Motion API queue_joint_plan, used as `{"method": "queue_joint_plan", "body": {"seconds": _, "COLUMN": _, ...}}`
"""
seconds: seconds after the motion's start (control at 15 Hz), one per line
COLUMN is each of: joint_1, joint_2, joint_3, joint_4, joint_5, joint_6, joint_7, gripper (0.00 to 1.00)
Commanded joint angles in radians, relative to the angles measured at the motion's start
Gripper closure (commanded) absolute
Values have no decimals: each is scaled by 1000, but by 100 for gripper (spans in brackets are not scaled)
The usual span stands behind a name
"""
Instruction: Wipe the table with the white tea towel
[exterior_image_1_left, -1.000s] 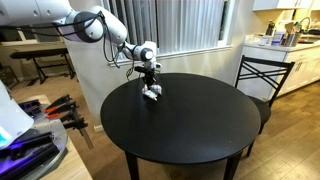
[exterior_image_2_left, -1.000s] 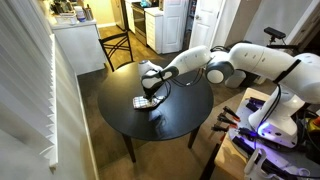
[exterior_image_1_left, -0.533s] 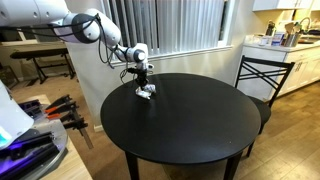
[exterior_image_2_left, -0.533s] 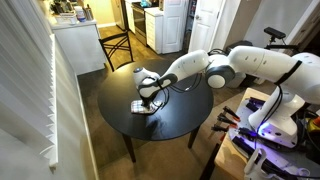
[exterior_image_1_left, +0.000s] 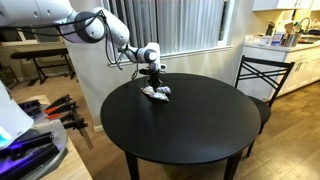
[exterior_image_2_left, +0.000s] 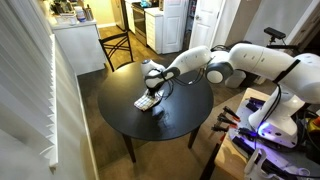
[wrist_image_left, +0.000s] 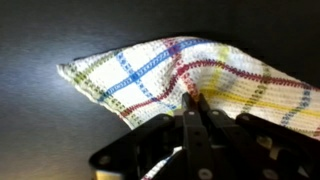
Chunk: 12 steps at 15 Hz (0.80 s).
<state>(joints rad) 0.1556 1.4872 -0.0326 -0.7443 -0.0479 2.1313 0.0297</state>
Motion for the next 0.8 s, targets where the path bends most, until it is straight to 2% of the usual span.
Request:
{"method": "queue_joint_plan", "body": {"seconds": 0.0, "joint_1": -109, "joint_2": 0, "joint_3": -22, "joint_4": 18, "joint_5": 3, "joint_6": 38, "joint_7": 18, "gripper": 99}}
{"method": "queue_joint_plan", "body": {"seconds": 0.4, "joint_1": -305, "joint_2": 0, "joint_3": -56, "joint_4": -6, "joint_5": 24, "joint_6": 113, "joint_7": 67, "gripper": 99}}
{"method": "queue_joint_plan", "body": {"seconds": 0.73, "joint_1": -391, "joint_2": 2, "joint_3": -67, "joint_4": -39, "joint_5": 35, "joint_6": 151, "joint_7": 124, "gripper": 99}}
